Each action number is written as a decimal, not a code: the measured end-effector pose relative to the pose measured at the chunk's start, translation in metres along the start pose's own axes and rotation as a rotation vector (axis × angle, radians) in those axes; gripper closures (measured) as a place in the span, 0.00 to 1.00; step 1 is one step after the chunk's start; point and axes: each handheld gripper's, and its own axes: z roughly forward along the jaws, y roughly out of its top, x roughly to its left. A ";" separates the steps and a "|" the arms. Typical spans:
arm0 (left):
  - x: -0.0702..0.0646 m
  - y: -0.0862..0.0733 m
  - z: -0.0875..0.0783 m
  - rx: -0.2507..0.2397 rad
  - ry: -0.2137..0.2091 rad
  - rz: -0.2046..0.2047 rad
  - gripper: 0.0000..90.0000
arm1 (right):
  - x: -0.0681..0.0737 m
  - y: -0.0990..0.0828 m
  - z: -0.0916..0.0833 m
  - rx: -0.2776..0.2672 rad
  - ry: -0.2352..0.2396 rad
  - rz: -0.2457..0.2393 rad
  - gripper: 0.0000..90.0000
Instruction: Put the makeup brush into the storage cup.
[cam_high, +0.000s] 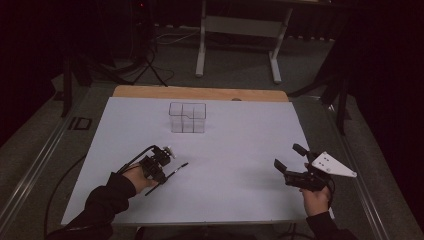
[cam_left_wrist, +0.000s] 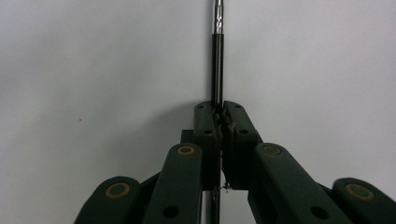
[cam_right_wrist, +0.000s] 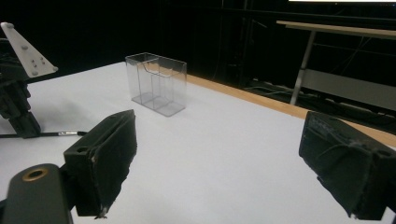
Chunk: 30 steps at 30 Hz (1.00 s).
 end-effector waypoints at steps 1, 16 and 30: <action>0.001 -0.001 -0.003 -0.016 0.004 -0.006 0.95 | 0.000 0.000 0.000 -0.001 0.000 0.000 0.12; 0.011 -0.011 -0.054 -0.369 -0.077 -0.076 0.95 | 0.000 0.000 0.001 0.004 0.003 0.003 0.12; -0.004 -0.009 -0.062 -0.558 -0.164 -0.085 0.95 | 0.000 -0.001 0.001 0.009 0.006 0.005 0.12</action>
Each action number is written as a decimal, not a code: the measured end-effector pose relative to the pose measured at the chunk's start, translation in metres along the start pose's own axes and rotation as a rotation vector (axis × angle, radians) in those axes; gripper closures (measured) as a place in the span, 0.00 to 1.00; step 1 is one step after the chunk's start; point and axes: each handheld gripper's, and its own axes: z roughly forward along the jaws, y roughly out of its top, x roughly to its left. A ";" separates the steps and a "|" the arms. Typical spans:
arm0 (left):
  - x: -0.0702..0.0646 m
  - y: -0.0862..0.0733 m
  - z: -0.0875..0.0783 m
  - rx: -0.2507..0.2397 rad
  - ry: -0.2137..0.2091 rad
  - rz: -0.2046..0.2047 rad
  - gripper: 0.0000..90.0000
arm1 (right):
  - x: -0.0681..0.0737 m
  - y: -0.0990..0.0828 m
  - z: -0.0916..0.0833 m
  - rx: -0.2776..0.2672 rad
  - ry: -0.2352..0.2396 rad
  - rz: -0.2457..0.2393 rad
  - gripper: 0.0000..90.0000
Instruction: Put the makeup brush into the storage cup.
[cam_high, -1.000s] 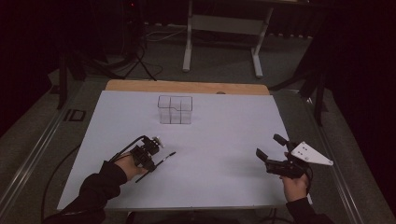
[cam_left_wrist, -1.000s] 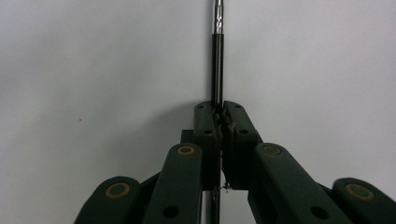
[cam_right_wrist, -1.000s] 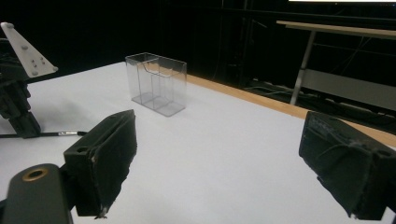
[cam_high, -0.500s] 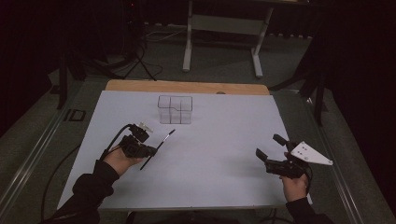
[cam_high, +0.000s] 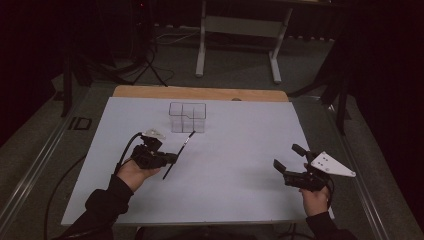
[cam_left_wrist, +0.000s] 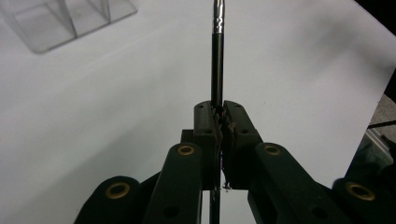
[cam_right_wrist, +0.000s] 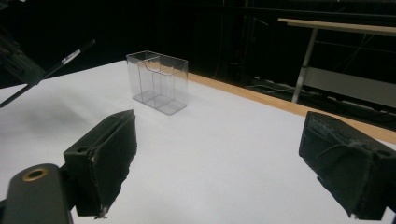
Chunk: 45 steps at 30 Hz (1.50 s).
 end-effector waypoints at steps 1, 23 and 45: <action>0.000 0.000 0.000 -0.005 0.002 0.000 0.96 | 0.000 0.000 0.000 0.001 -0.001 0.000 0.12; -0.004 0.011 -0.006 -0.274 -0.043 0.002 0.95 | 0.014 0.005 0.009 0.037 0.035 -0.024 0.12; -0.019 0.028 0.002 -0.486 -0.102 -0.001 0.95 | 0.067 0.041 0.075 0.139 0.318 0.197 0.15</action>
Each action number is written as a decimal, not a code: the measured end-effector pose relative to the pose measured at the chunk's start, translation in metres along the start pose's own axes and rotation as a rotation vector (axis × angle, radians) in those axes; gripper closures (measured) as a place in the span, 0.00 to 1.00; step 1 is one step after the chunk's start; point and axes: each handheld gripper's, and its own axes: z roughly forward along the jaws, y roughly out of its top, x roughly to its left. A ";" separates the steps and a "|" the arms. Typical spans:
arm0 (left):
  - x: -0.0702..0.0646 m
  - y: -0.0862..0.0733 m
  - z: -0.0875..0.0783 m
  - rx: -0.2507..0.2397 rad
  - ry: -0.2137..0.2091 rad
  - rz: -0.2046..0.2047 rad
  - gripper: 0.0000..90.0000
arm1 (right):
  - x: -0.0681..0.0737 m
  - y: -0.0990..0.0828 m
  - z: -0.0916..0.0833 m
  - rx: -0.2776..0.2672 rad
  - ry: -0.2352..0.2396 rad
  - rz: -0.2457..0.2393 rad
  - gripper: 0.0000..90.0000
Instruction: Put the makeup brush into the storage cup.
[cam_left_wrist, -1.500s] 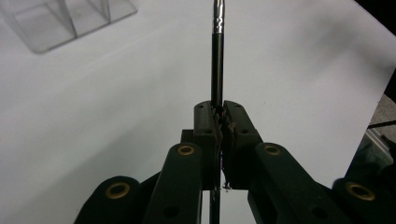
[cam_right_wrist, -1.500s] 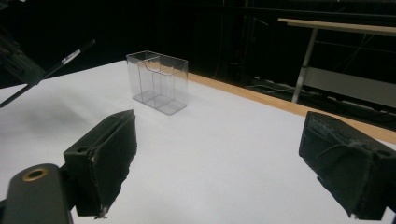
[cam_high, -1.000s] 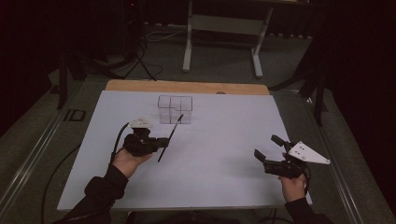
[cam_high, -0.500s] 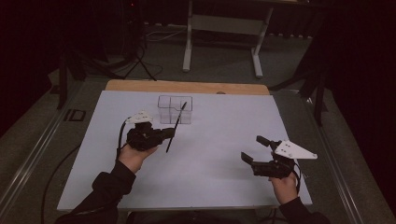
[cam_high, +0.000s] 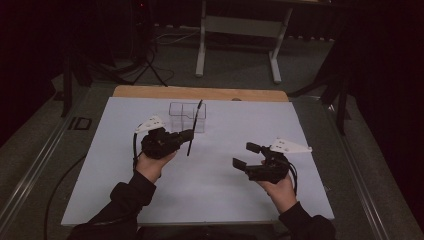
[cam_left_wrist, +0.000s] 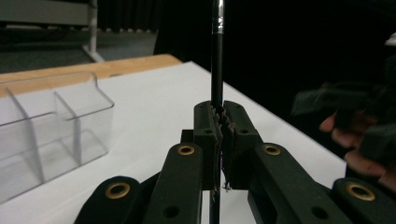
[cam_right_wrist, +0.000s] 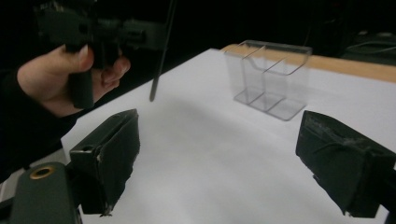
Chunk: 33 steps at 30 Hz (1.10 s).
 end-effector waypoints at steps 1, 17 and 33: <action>-0.001 0.000 0.001 -0.006 -0.002 0.001 0.95 | 0.001 0.000 0.004 0.015 0.005 -0.002 0.16; -0.037 -0.008 0.034 -0.023 -0.118 -0.003 0.95 | 0.021 -0.007 0.050 0.074 0.157 0.117 0.60; -0.041 -0.010 0.041 -0.040 -0.147 -0.038 0.95 | 0.012 -0.006 0.054 0.121 0.170 0.133 0.93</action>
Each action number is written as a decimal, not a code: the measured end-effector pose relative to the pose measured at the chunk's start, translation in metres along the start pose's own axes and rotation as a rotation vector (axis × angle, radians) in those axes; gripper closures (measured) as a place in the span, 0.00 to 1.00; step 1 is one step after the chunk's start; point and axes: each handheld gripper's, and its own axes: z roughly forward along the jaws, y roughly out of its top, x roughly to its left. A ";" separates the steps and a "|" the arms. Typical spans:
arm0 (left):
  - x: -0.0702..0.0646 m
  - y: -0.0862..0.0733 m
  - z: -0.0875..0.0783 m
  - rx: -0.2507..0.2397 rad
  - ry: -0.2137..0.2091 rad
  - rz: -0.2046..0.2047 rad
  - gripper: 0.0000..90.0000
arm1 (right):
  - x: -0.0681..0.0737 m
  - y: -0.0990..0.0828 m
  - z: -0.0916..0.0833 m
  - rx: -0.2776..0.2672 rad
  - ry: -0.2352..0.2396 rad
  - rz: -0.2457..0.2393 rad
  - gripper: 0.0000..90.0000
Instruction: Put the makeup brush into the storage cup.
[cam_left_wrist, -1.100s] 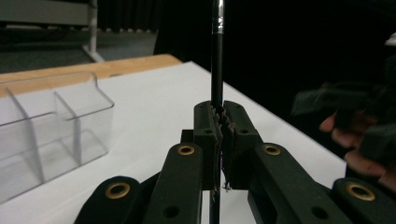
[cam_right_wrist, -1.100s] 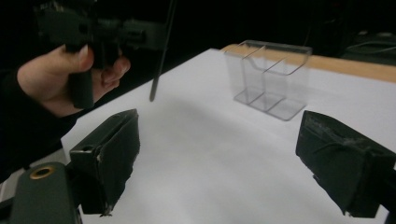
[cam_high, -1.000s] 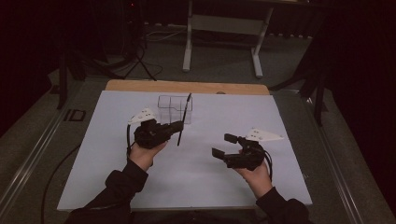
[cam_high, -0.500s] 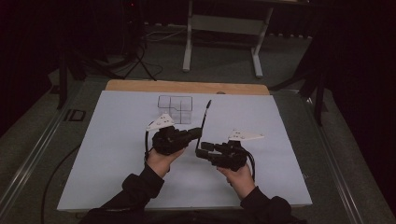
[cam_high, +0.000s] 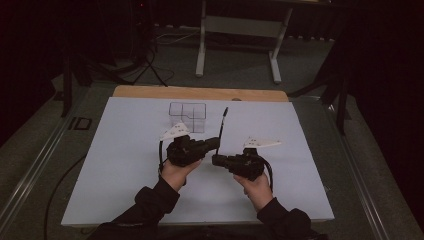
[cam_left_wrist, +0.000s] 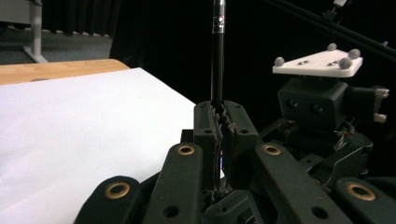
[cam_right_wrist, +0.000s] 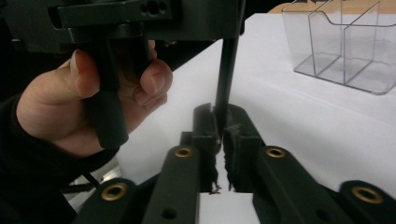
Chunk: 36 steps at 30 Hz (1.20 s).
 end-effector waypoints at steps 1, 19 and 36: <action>0.001 0.001 0.001 0.011 -0.008 0.003 0.95 | 0.000 0.000 0.000 0.004 0.001 -0.004 0.94; 0.008 0.016 -0.014 0.040 -0.043 0.037 0.39 | -0.007 -0.001 -0.008 0.047 -0.018 -0.056 0.95; 0.013 0.036 -0.010 0.045 -0.087 0.095 0.66 | 0.000 -0.006 0.001 0.111 -0.024 -0.160 0.95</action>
